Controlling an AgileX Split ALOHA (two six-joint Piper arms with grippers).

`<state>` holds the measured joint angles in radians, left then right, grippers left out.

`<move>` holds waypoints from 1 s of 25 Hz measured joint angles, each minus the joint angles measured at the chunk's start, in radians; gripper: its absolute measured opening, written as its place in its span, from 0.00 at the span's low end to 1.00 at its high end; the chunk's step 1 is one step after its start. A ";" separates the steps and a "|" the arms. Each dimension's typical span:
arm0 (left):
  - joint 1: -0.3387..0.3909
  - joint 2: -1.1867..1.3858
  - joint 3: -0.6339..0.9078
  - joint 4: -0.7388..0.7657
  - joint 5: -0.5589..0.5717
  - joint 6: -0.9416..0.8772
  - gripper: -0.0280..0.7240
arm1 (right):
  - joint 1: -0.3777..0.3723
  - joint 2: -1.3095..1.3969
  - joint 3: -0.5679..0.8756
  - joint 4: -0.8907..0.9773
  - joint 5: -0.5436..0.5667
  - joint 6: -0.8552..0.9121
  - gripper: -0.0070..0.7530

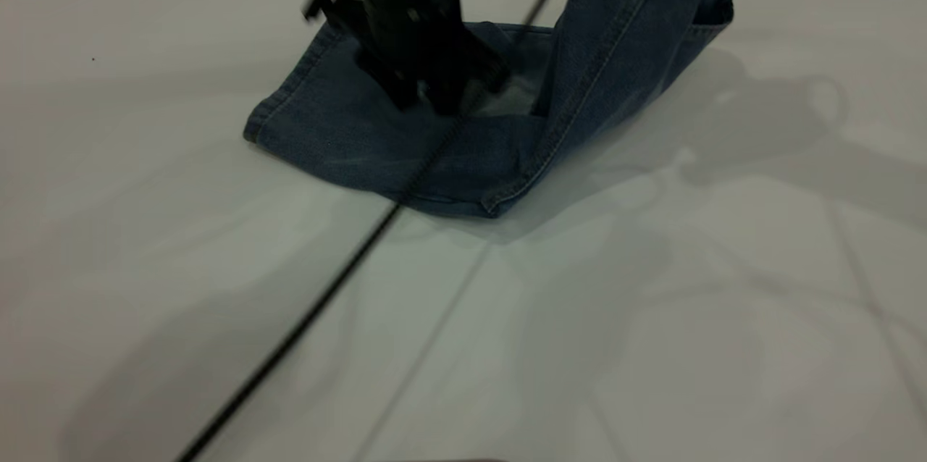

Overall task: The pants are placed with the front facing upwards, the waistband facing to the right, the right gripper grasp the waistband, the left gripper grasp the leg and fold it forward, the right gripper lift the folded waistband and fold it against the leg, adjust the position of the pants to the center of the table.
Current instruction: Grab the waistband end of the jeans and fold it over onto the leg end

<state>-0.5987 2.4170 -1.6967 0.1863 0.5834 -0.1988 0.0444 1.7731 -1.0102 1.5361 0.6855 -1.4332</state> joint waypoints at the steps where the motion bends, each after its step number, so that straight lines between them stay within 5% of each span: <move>1: -0.009 0.002 0.000 -0.002 -0.008 0.005 0.51 | 0.004 -0.001 -0.001 0.010 0.003 -0.010 0.07; 11: -0.035 -0.042 -0.006 0.099 -0.005 0.013 0.51 | 0.038 -0.001 -0.002 0.035 0.009 -0.077 0.07; 19: 0.097 -0.207 -0.006 0.282 0.076 -0.046 0.51 | 0.050 -0.001 -0.002 0.079 0.014 -0.095 0.07; 25: 0.187 -0.359 -0.005 0.322 0.168 -0.087 0.51 | 0.201 0.028 -0.005 0.214 -0.083 -0.181 0.07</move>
<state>-0.4113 2.0580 -1.7013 0.5082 0.7513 -0.2861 0.2457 1.8007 -1.0148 1.7500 0.6024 -1.6145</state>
